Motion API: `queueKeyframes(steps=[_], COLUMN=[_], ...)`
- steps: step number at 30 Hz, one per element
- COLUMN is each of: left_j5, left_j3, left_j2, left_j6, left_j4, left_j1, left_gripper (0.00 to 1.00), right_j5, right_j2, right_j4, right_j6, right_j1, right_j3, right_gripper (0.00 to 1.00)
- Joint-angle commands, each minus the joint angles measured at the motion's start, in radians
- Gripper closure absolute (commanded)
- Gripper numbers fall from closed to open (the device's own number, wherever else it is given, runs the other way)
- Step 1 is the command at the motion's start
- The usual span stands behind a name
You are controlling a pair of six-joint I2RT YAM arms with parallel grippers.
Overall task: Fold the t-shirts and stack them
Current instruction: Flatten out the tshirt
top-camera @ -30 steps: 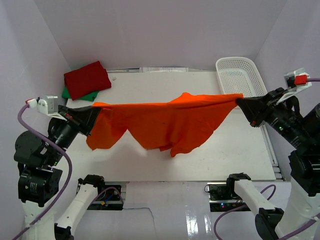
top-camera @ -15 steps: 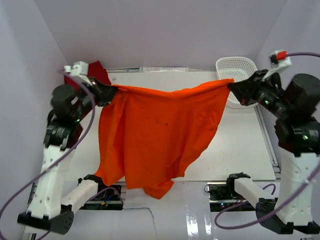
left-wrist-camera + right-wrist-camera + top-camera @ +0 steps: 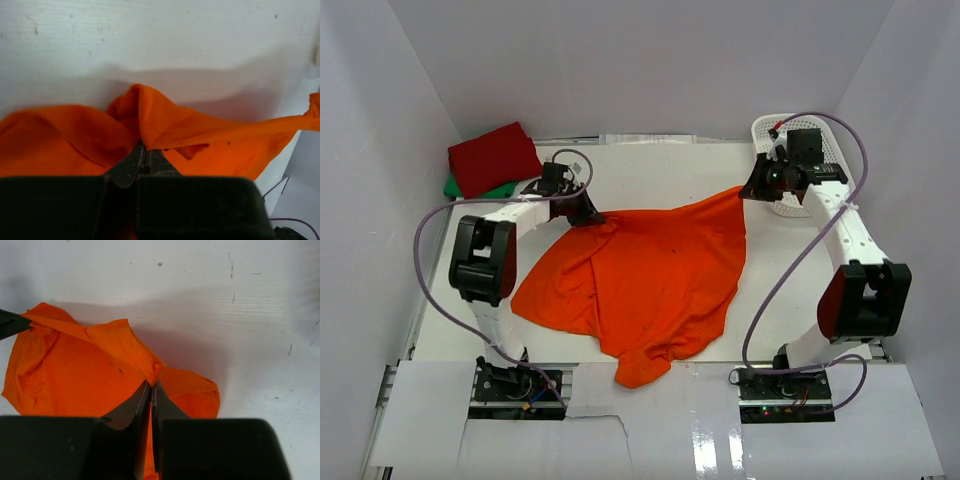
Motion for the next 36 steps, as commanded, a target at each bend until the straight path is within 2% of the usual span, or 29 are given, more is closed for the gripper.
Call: queueKeyframes(steps=[1, 3, 5, 8, 9, 12, 16, 21, 26, 30, 33, 36], left_j5=[-0.005, -0.011, -0.003, -0.015, -0.026, -0.032, 0.020, 0.061, 0.008, -0.052, -0.060, -0.008], left_j3=[0.126, 0.212, 0.261, 0.344, 0.373, 0.418, 0.514, 0.671, 0.822, 0.896, 0.890, 0.854], left_j2=[0.066, 0.167, 0.216, 0.267, 0.272, 0.272, 0.276, 0.348, 0.436, 0.485, 0.499, 0.494], left_j6=[-0.012, -0.006, -0.003, 0.020, 0.032, 0.067, 0.098, 0.145, 0.262, 0.389, 0.478, 0.538], left_j4=[0.082, 0.073, 0.073, 0.073, 0.073, 0.062, 0.033, -0.117, -0.270, -0.372, -0.415, -0.441], left_j1=[-0.005, -0.006, -0.009, -0.011, -0.011, -0.011, -0.011, -0.012, -0.011, -0.006, -0.003, 0.003], left_gripper=[0.93, 0.82, 0.76, 0.52, 0.37, 0.20, 0.17, 0.17, 0.19, 0.17, 0.18, 0.19], right_j5=[0.021, 0.021, 0.019, 0.018, 0.018, 0.018, 0.016, 0.004, -0.008, -0.021, -0.031, -0.036], right_j2=[0.069, 0.125, 0.162, 0.192, 0.197, 0.214, 0.231, 0.235, 0.232, 0.234, 0.235, 0.240], right_j4=[0.105, 0.112, 0.115, 0.117, 0.120, 0.123, 0.125, 0.122, 0.119, 0.114, 0.108, 0.091], right_j6=[0.004, 0.007, 0.006, -0.002, -0.005, -0.011, -0.014, -0.016, -0.022, -0.023, -0.023, -0.031], right_j1=[-0.001, -0.001, -0.001, 0.000, 0.000, 0.000, 0.000, 0.000, 0.000, 0.000, 0.000, -0.001], right_j3=[0.094, 0.129, 0.145, 0.168, 0.169, 0.174, 0.182, 0.185, 0.188, 0.194, 0.209, 0.232], right_gripper=[0.92, 0.92, 0.92, 0.92, 0.92, 0.92, 0.92, 0.92, 0.92, 0.92, 0.92, 0.92])
